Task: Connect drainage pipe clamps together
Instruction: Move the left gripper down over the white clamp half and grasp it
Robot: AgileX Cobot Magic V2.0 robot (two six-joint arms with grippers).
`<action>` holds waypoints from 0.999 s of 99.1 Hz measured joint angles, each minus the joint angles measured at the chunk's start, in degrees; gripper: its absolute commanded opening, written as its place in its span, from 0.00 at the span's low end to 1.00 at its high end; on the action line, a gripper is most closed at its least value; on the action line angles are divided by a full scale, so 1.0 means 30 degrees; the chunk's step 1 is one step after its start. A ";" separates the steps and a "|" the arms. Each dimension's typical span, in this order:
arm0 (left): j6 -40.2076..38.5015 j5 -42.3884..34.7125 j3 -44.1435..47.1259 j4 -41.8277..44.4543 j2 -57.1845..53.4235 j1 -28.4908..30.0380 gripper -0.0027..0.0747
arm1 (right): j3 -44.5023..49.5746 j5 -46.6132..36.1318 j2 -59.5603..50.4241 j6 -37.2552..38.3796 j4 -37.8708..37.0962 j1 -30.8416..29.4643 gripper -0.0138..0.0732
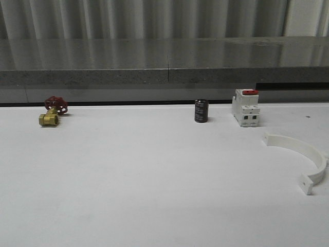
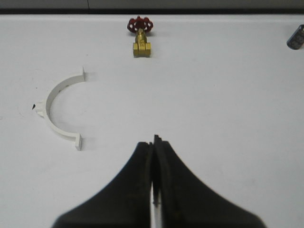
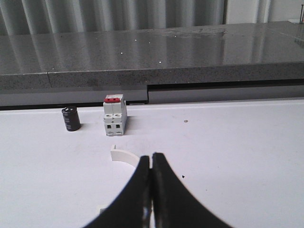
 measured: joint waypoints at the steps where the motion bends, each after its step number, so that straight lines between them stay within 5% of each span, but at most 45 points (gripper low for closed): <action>1: 0.0000 0.0040 0.0000 0.0003 0.0053 0.0000 0.01 | 0.0000 0.0000 0.0000 0.0000 0.0000 0.0000 0.08; 13: 0.0000 0.0462 0.0000 -0.0123 0.0935 0.0000 0.02 | 0.0000 0.0000 0.0000 0.0000 0.0000 0.0000 0.08; 23: 0.0000 0.0847 0.0000 -0.0332 0.1525 0.0000 0.13 | 0.0000 0.0000 0.0000 0.0000 0.0000 0.0000 0.08; 42: 0.0000 0.0917 0.0000 -0.0417 0.1865 0.0000 0.65 | 0.0000 0.0000 0.0000 0.0000 0.0000 0.0000 0.08; 52: 0.0000 0.1111 0.0000 -0.0417 0.1865 0.0000 0.81 | 0.0000 0.0000 0.0000 0.0000 0.0000 0.0000 0.08; 78: -0.0361 0.1823 0.0000 -0.0417 0.2940 0.0164 0.82 | 0.0000 0.0000 0.0000 0.0000 0.0000 0.0000 0.08; 99: -0.0361 0.1365 -0.0960 0.0343 0.6359 0.2190 0.82 | 0.0000 0.0000 0.0000 0.0000 0.0000 0.0000 0.08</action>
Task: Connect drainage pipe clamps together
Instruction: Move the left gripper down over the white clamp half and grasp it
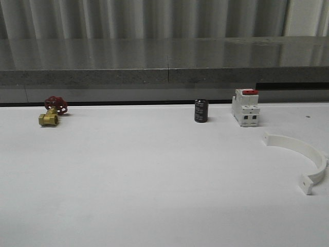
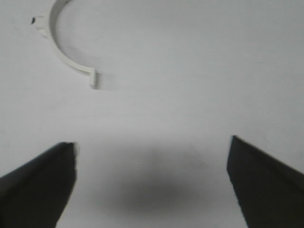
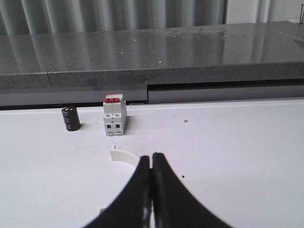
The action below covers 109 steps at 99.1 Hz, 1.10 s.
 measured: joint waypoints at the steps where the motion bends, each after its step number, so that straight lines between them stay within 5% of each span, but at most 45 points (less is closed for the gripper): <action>1: 0.0000 -0.0049 -0.0057 0.0042 0.0142 0.0200 0.82 | 0.0000 0.0000 0.0000 0.0000 0.0000 0.0000 0.08; 29: 0.1837 -0.0584 -0.3164 0.0626 0.6233 0.2892 0.82 | 0.0000 0.0000 0.0000 0.0000 0.0000 0.0000 0.08; 71: 0.2848 -0.0745 -0.7559 0.1773 1.3445 0.3001 0.82 | 0.0000 0.0000 0.0000 0.0000 0.0000 0.0000 0.08; 109: 0.2848 -0.0847 -0.9268 0.1846 1.6019 0.3001 0.82 | 0.0000 0.0000 0.0000 0.0000 0.0000 0.0000 0.08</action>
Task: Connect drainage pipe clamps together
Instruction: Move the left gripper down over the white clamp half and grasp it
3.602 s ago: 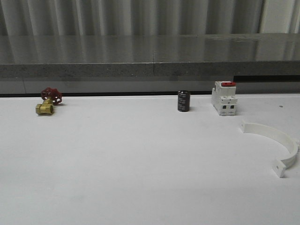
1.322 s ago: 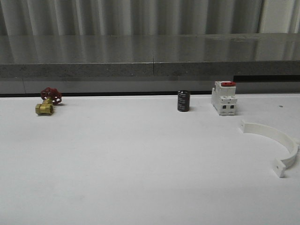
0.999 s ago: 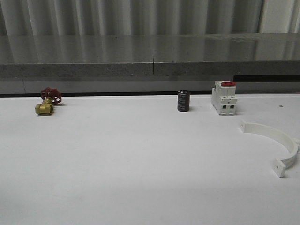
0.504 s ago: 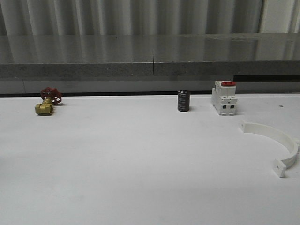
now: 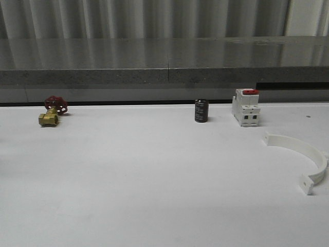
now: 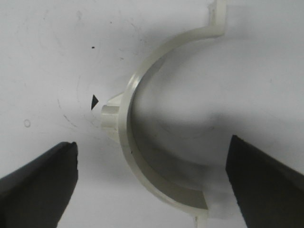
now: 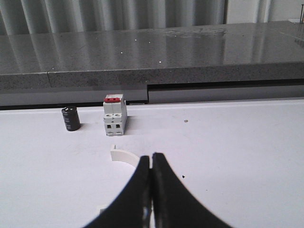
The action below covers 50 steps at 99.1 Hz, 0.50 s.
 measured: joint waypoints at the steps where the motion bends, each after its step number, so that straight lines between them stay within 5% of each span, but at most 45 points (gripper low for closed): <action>1: 0.0000 -0.0034 0.0000 0.0000 0.0048 0.0000 0.82 | 0.0000 0.0000 0.0000 0.0000 0.0000 0.0000 0.08; 50: 0.0000 -0.0765 -0.0008 0.0034 0.0762 0.0556 0.82 | 0.0000 0.0000 0.0000 0.0000 0.0000 0.0000 0.08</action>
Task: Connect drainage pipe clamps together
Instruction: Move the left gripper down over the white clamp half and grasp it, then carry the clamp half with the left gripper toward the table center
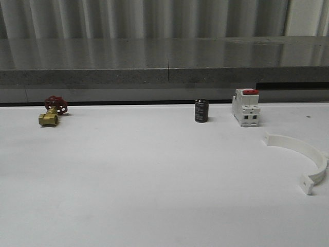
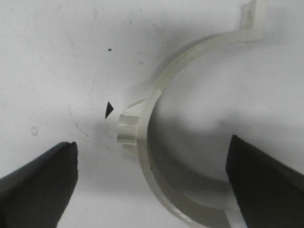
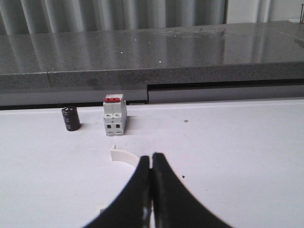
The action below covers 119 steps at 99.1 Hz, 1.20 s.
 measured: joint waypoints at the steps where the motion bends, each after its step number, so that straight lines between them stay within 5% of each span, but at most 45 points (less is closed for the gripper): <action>1: 0.0000 0.0000 0.0000 0.0000 0.0041 0.0000 0.82 | 0.0000 0.0000 0.0000 0.0000 0.0000 0.0000 0.08; 102: 0.0026 -0.0727 -0.0033 -0.0363 0.1292 0.0000 0.80 | 0.0000 0.0000 0.0000 0.0000 0.0000 0.0000 0.08; 119: 0.0026 -0.0759 -0.0033 -0.0395 0.1292 0.0000 0.57 | 0.0000 0.0000 0.0000 0.0000 0.0000 0.0000 0.08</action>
